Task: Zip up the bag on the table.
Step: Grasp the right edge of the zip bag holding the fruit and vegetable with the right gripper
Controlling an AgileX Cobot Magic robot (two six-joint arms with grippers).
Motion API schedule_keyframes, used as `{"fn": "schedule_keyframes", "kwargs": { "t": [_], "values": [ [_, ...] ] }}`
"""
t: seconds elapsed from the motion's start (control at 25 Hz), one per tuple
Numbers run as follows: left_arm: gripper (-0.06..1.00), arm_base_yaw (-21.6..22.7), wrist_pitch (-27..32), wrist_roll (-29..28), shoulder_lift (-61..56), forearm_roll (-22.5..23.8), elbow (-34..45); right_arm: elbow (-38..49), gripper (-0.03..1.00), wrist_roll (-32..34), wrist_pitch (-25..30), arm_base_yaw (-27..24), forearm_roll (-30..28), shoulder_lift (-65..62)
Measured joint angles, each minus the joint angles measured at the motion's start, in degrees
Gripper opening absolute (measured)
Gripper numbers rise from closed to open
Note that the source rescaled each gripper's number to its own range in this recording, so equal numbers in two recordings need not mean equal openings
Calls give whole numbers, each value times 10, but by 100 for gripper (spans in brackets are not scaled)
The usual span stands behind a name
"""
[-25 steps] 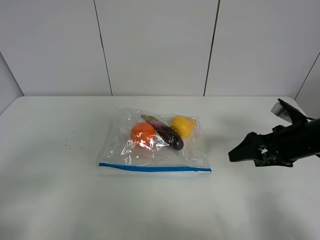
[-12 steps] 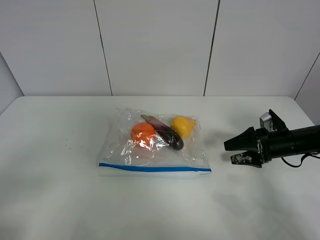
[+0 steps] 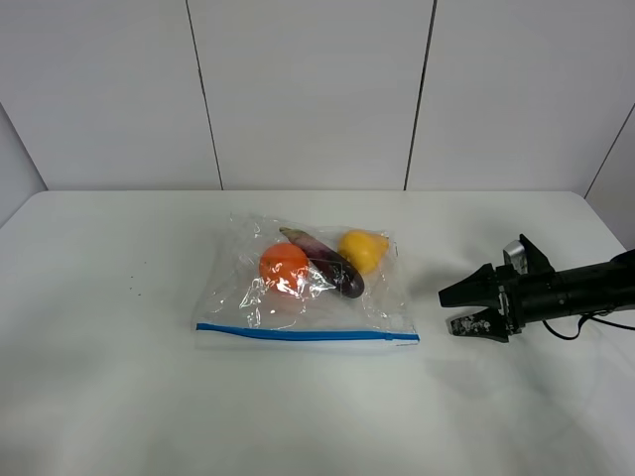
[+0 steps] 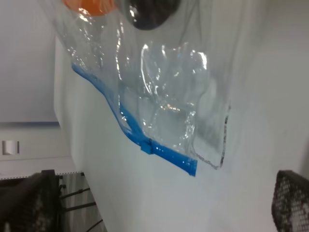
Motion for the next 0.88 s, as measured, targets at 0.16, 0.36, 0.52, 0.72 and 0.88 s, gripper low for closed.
{"fn": "schedule_keyframes", "kwargs": {
  "t": [0.16, 0.36, 0.52, 0.72, 0.88],
  "values": [
    [100, 0, 0, 0, 0, 0, 0, 0, 100, 0, 0, 0, 9, 1],
    [100, 0, 0, 0, 0, 0, 0, 0, 100, 0, 0, 0, 24, 2],
    [100, 0, 0, 0, 0, 0, 0, 0, 100, 1, 0, 1, 28, 2],
    [100, 0, 0, 0, 0, 0, 0, 0, 100, 2, 0, 29, 38, 2],
    [100, 0, 0, 0, 0, 0, 0, 0, 100, 2, 0, 53, 56, 2]
  ]
}}
